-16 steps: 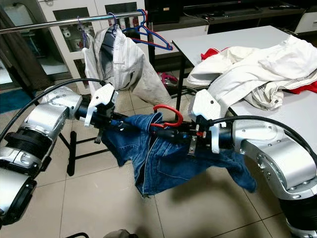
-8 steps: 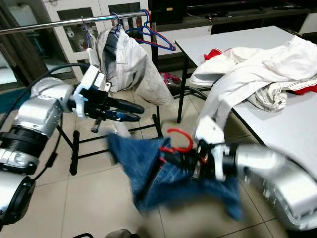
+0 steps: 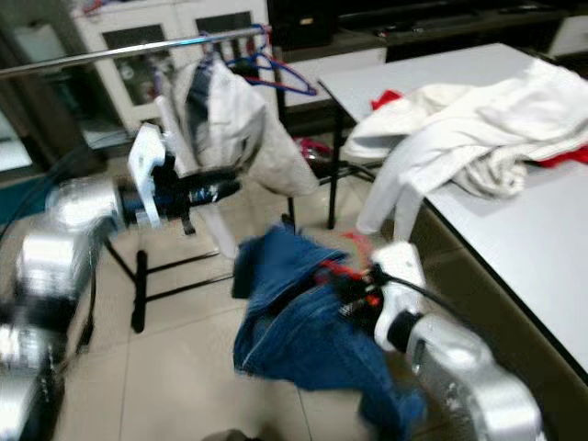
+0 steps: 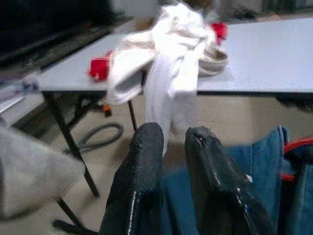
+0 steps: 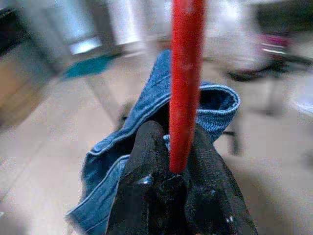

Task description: Hang hanger

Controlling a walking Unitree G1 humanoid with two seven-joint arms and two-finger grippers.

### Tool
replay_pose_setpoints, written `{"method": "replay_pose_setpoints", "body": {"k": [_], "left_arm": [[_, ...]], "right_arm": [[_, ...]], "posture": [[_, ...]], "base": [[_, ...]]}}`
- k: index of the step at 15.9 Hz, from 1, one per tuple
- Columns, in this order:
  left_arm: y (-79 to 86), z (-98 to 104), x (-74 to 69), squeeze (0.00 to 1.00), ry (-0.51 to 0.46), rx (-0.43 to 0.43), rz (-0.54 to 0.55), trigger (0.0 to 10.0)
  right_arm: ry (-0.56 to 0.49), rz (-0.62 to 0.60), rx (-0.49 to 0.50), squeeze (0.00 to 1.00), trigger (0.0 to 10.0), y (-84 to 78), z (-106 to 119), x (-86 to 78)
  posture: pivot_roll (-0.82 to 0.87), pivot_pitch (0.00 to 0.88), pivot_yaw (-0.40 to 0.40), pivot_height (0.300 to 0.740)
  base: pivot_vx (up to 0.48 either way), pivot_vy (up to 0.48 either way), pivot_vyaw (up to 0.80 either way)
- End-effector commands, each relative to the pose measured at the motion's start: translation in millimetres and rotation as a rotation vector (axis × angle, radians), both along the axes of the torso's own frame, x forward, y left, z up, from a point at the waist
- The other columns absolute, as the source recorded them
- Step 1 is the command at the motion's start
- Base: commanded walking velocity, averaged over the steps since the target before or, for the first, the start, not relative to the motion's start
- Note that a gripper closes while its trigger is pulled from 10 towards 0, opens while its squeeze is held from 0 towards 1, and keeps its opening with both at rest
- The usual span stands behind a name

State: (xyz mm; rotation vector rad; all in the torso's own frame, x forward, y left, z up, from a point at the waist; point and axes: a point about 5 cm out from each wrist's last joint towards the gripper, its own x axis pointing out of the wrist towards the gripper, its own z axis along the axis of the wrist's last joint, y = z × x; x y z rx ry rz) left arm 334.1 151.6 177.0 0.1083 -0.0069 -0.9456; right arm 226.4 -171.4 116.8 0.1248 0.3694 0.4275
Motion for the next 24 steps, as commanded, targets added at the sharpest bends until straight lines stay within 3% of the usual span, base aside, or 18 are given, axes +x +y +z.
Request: {"method": "replay_pose_setpoints", "body": {"k": [1, 2, 3, 5, 6, 9, 14, 15, 16, 17, 24], "left_arm": [[4.6, -6.4, -9.2, 0.0, 0.005, 0.0, 0.159, 10.0], [5.8, -22.6, -18.1, 0.0, 0.054, 0.011, 0.257, 10.0], [11.3, -44.4, -30.6, 0.0, 0.064, 0.041, 0.423, 10.0], [13.0, -49.1, -41.2, 0.0, 0.082, -0.064, 0.523, 10.0], [8.4, -47.8, -48.9, 0.0, 0.069, -0.042, 0.542, 10.0], [-0.6, -44.5, -58.5, 0.0, 0.057, -0.012, 0.558, 10.0], [-0.2, -42.4, -62.9, 0.0, 0.088, 0.006, 0.605, 10.0], [1.7, -41.4, -63.4, 0.21, 0.083, 0.008, 0.613, 10.0], [2.9, -41.6, -64.2, 0.65, 0.097, 0.0, 0.62, 10.0], [4.5, -41.1, -65.1, 1.0, 0.102, -0.001, 0.624, 10.0], [6.7, -37.8, -73.5, 1.0, 0.074, 0.034, 0.609, 10.0]], "right_arm": [[-0.035, -0.131, 0.021, 0.0, 10.0, -4.5, 3.7, 2.9], [-0.058, -0.19, -0.004, 0.0, 10.0, -5.8, 2.0, 2.5], [-0.114, -0.265, -0.053, 0.0, 10.0, -7.0, 2.6, 3.1], [-0.209, -0.277, -0.055, 0.0, 10.0, -6.9, 8.7, 6.1], [-0.159, -0.281, 0.035, 0.0, 10.0, -3.4, 3.6, 6.1], [-0.182, -0.049, 0.002, 0.0, 10.0, 27.2, 2.2, 3.4], [-0.206, 0.032, 0.053, 0.0, 10.0, 37.1, 7.3, 6.5], [-0.216, 0.054, 0.045, 0.0, 10.0, 39.7, 8.6, 6.1], [-0.217, 0.072, 0.05, 0.0, 10.0, 42.3, 8.6, 5.4], [-0.214, 0.084, 0.059, 0.0, 10.0, 44.3, 9.0, 5.1], [-0.232, 0.097, 0.079, 0.0, 10.0, 51.5, 16.1, 12.0]], "posture": [[-0.01, 0.0, 0.123, 0.74], [0.0, 0.0, 0.112, 0.74], [0.01, 0.0, 0.102, 0.74], [0.01, 0.0, 0.092, 0.74], [0.02, 0.0, 0.088, 0.74], [0.03, 0.0, 0.086, 0.74], [0.05, 0.0, 0.094, 0.74], [0.05, 0.0, 0.094, 0.74], [0.05, 0.0, 0.094, 0.74], [0.06, 0.0, 0.086, 0.74], [0.08, 0.0, 0.058, 0.74]], "base": [[0.0, 0.0, 0.0], [0.0, 0.0, 0.0], [0.0, 0.0, 0.0], [0.124, 0.0, 0.0], [0.266, 0.0, 0.0], [0.314, 0.0, 0.53], [0.324, 0.0, 0.8], [0.319, 0.0, 0.8], [0.319, 0.0, 0.8], [0.319, 0.0, 0.8], [0.335, 0.0, 0.8]]}}
